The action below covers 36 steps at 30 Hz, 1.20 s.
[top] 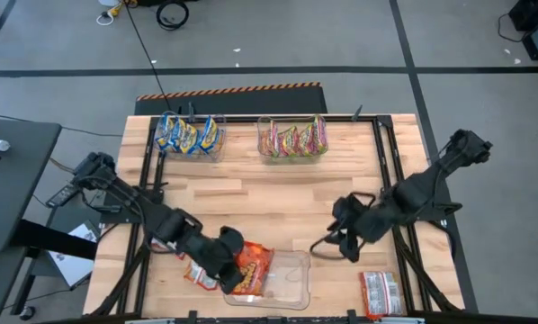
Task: Sort Maruchan noodles
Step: Put the orange noodle pack into the bottom transparent bin
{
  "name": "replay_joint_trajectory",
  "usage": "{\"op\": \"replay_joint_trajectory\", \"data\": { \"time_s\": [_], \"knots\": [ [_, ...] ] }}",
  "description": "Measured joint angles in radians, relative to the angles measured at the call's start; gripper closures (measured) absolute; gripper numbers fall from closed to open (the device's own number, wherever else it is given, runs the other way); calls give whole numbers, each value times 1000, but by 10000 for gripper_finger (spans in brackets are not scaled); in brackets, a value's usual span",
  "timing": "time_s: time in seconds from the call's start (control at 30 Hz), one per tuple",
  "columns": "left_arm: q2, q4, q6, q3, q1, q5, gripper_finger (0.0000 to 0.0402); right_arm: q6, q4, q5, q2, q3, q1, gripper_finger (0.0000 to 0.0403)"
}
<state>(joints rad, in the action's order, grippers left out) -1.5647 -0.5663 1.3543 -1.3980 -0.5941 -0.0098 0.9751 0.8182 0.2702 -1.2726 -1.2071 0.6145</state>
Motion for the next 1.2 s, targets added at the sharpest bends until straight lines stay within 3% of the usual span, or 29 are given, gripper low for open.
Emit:
{"op": "replay_joint_trajectory", "data": {
  "time_s": [0.2,0.37,0.57,0.87,1.07,1.2],
  "knots": [
    [-147,-293,219,-234,-23,-12,321,83,81,-62,-82,23,79,218],
    [-286,-337,373,-342,-40,71,322,155,93,-58,-146,23,182,218],
    [-380,-374,446,-349,-21,154,318,218,136,-75,-240,23,283,218],
    [-394,-509,486,-347,59,120,315,288,111,-144,-316,24,349,218],
    [-390,-491,474,-388,81,130,314,350,85,-133,-311,22,379,218],
    [-388,-576,469,-438,100,109,314,350,86,-104,-312,22,387,218]
  ]
}}
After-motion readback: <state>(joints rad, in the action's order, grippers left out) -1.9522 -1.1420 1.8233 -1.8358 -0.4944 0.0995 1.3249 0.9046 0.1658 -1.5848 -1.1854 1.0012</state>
